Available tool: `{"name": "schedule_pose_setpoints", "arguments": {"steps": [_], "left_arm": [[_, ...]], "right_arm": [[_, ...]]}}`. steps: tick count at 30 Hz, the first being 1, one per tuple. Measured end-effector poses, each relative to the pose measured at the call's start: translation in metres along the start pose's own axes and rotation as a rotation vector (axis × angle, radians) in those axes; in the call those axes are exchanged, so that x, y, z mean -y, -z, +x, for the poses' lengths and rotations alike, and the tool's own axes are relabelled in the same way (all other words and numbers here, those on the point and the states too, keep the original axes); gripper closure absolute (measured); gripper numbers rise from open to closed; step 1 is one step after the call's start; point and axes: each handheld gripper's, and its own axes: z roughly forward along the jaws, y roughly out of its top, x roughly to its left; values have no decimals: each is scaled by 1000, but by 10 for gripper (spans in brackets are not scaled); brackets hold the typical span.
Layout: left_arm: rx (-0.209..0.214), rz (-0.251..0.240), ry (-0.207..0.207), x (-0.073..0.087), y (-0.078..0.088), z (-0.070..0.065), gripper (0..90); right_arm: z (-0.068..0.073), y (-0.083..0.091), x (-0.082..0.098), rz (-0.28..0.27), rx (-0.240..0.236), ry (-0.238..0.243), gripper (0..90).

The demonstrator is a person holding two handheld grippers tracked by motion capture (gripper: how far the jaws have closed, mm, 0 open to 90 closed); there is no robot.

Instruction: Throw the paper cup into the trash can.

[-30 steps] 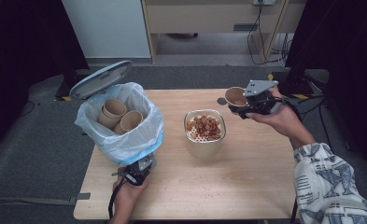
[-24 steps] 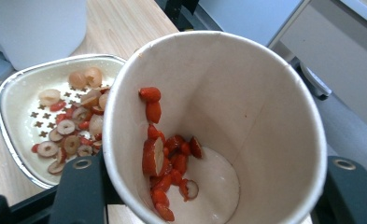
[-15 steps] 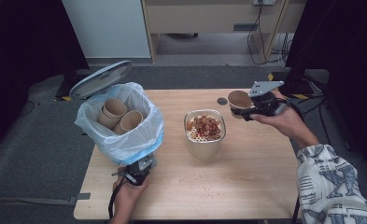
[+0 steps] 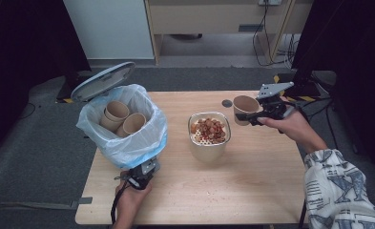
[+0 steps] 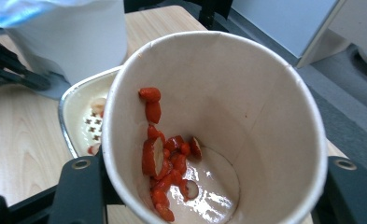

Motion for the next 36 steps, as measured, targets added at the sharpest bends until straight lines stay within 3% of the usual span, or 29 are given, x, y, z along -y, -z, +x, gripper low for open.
{"name": "schedule_pose_setpoints", "arguments": {"steps": [4,20,36], "left_arm": [[0,0,0,0,0,0,894],[-1,0,-2,0,0,0,894],[0,-1,-2,0,0,0,894]], "right_arm": [[1,1,-3,-11,-24,-25,367],[10,-3,-20,-8,-72,-45,362],[25,-15,-51,1,-73,-64,363]]}}
